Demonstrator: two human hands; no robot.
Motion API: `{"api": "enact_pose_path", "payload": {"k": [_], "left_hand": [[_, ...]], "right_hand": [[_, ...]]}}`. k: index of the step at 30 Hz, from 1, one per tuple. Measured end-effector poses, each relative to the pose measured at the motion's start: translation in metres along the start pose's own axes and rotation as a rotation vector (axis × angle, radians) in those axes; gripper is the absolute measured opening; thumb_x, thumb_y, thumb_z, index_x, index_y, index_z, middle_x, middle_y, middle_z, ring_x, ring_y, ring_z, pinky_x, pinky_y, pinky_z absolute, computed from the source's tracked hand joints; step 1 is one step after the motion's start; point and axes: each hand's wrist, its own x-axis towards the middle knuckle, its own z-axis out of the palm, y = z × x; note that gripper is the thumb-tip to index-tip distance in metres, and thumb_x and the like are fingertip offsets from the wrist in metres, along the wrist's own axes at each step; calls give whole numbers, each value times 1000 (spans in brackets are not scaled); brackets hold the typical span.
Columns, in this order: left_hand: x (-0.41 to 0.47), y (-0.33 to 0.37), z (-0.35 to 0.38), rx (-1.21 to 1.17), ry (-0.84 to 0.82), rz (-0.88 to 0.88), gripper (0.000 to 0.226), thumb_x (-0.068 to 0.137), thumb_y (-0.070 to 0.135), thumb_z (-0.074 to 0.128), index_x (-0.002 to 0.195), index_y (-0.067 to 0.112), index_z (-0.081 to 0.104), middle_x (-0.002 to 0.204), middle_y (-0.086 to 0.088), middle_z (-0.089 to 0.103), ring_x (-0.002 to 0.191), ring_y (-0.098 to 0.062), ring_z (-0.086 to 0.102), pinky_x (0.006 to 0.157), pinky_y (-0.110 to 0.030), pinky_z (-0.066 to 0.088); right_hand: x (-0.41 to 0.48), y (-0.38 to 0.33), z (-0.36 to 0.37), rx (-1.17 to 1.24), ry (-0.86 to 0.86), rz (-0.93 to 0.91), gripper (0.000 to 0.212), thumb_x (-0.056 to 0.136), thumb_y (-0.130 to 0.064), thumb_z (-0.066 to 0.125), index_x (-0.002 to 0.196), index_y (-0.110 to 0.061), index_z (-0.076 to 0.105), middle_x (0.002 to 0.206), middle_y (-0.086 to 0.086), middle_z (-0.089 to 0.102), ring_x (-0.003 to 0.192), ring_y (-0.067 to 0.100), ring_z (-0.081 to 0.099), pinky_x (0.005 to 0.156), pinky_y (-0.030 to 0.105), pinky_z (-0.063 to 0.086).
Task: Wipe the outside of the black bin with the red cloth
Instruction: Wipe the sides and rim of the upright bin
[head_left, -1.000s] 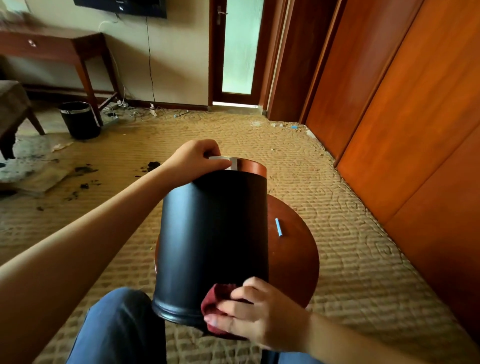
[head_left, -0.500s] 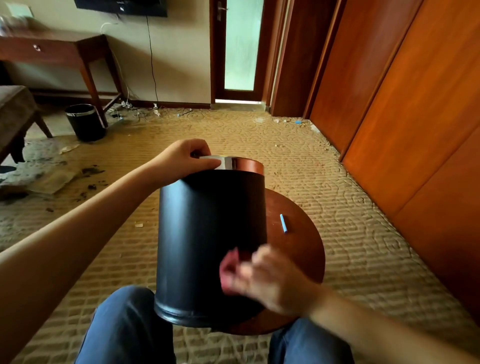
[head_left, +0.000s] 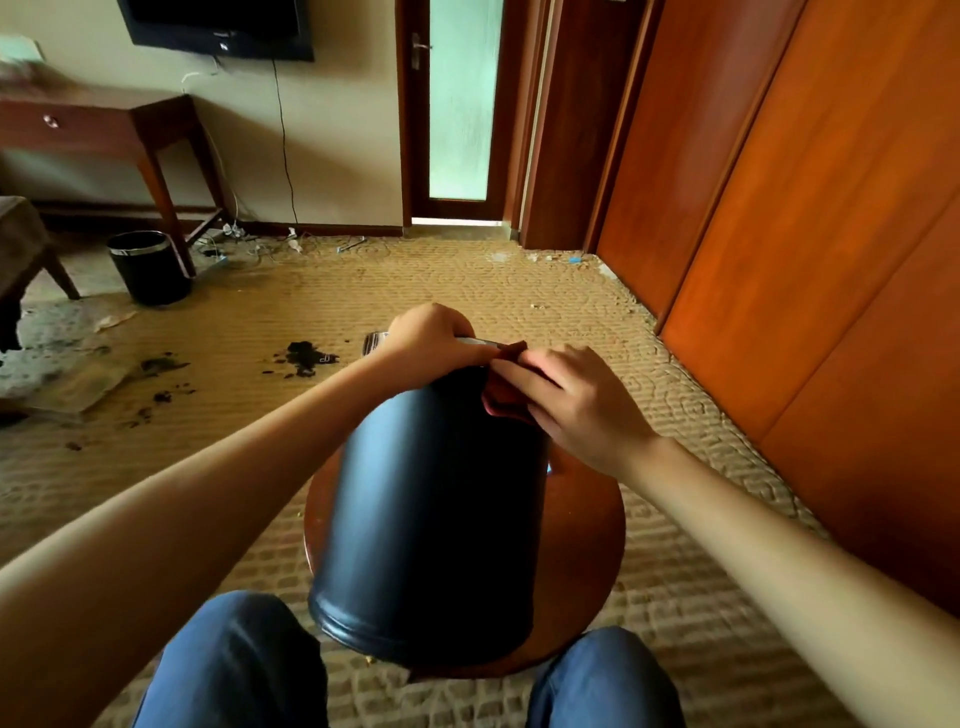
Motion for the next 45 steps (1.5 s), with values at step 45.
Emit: {"api": "enact_pose_path", "payload": {"k": [45], "left_hand": [[-11,-60,-24,-187,48,75,22,81,43,67,92,24,67,75,18,57,70,5,52,73,-17,40]], "right_hand": [[42,-12,34,52,101,111,25,88,-2,50,99,-8,72,96,12,65,90,27,48,72,42,46]]}}
